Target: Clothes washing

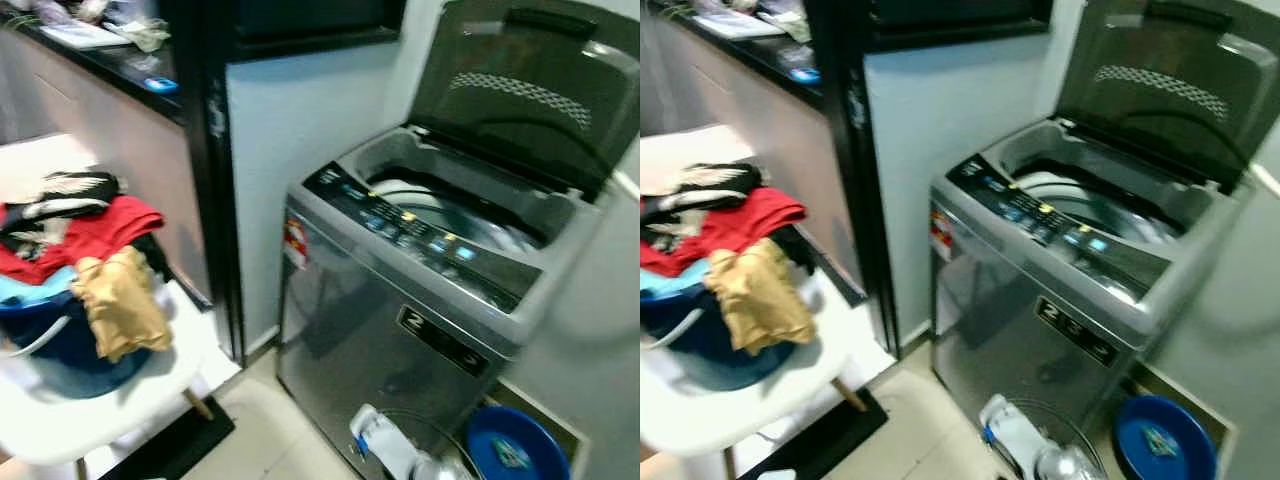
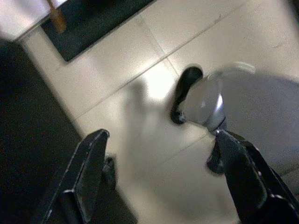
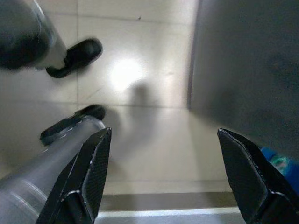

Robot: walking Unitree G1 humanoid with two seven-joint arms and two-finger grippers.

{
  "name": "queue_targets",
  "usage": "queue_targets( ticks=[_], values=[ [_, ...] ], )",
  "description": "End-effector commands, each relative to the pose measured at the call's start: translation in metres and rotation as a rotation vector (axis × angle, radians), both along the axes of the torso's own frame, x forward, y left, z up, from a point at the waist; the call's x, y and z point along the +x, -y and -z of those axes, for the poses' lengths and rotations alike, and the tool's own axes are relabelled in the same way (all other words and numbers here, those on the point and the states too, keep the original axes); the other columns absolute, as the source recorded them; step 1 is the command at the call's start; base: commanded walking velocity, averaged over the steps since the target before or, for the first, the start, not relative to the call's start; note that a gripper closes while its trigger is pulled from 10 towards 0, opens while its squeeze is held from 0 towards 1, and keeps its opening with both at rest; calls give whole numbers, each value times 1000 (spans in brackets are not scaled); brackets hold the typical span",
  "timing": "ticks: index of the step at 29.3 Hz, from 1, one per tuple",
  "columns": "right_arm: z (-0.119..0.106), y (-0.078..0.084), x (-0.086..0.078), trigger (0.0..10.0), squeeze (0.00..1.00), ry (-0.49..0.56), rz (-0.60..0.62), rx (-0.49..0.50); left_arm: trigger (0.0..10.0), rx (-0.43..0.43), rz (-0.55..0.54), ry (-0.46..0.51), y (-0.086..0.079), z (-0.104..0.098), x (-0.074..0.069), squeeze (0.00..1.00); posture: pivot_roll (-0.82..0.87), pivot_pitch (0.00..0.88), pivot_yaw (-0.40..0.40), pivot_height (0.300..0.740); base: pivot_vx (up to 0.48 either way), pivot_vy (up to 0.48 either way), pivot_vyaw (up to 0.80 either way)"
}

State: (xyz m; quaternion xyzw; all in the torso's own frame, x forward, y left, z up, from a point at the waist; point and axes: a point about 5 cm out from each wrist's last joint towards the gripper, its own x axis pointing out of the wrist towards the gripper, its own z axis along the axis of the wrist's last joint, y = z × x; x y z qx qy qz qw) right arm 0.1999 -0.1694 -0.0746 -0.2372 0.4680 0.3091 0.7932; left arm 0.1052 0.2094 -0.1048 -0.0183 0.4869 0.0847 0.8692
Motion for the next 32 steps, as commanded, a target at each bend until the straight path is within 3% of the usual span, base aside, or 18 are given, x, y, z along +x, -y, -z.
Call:
queue_targets(
  ticks=[1,13,17,23,24,25,28,30,32],
  values=[
    [-3,-1,6,10000,0,11,-2,-2,10000,-26,0,-24,10,3,-4,0,210,0,-117,740,0,0,800],
    [-2,-4,5,10000,0,11,19,19,10000,9,-1,-39,6,4,-9,0,223,0,-105,740,0,0,800],
    [-16,-28,26,10000,0,60,82,203,10000,9,19,-29,5,3,-4,0,225,0,-100,740,0,0,800],
    [-43,-66,54,10000,0,130,-26,429,10000,24,53,-34,7,3,1,0,219,0,-100,740,0,0,800],
    [-43,-66,54,10000,0,130,-26,429,10000,24,53,-34,7,3,1,0,219,0,-100,740,0,0,800],
    [-55,-75,64,10000,0,164,-19,508,10000,39,67,-30,8,2,3,0,215,0,-101,740,0,0,800],
    [-60,-79,70,10000,0,181,-10,547,10000,48,75,-27,8,2,4,0,215,0,-101,740,0,0,800],
    [-80,-89,87,10000,0,247,22,658,10000,90,90,-11,7,0,10,0,211,0,-99,740,0,0,800],
    [-80,-89,87,10000,0,247,22,658,10000,90,90,-11,7,0,10,0,211,0,-99,740,0,0,800]
  ],
)
